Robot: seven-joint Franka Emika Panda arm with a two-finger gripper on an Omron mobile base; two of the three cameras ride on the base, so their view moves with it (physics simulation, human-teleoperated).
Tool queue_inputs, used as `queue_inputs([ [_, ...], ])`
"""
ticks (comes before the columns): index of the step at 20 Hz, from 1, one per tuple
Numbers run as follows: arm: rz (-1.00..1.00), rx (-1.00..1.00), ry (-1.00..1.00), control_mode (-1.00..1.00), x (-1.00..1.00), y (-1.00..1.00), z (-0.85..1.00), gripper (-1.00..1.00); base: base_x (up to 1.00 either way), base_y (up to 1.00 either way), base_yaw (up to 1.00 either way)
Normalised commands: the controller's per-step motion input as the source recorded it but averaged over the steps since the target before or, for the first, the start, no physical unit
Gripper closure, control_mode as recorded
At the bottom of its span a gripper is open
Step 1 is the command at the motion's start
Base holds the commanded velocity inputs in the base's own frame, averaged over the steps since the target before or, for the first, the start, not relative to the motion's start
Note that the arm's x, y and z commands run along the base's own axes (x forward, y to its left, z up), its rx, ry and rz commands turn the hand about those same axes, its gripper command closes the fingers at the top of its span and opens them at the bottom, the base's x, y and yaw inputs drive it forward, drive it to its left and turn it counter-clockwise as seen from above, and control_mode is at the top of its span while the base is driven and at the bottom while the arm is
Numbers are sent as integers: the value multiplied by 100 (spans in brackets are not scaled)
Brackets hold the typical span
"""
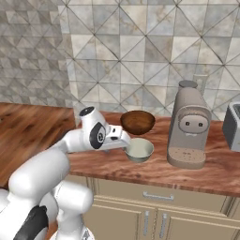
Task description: Pick up the bowls on the counter and stack them on top of one another in the open cabinet. Place the smaller bowl on top of the larger bowl.
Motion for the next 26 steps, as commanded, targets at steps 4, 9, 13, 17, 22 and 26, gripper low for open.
queue_inputs([
  [4,-1,0,1,-100,18,-6,-17,-100,0,0,0],
  [9,-1,0,1,-100,18,-9,-15,-100,0,0,0],
  [13,-2,0,2,-100,18,-12,-14,-100,0,0,0],
  [17,-1,0,1,-100,17,-11,-13,-100,0,0,0],
  [22,-1,0,1,-100,17,-10,-14,-100,0,0,0],
  [26,-1,0,0,-100,17,-7,-14,-100,0,0,0],
])
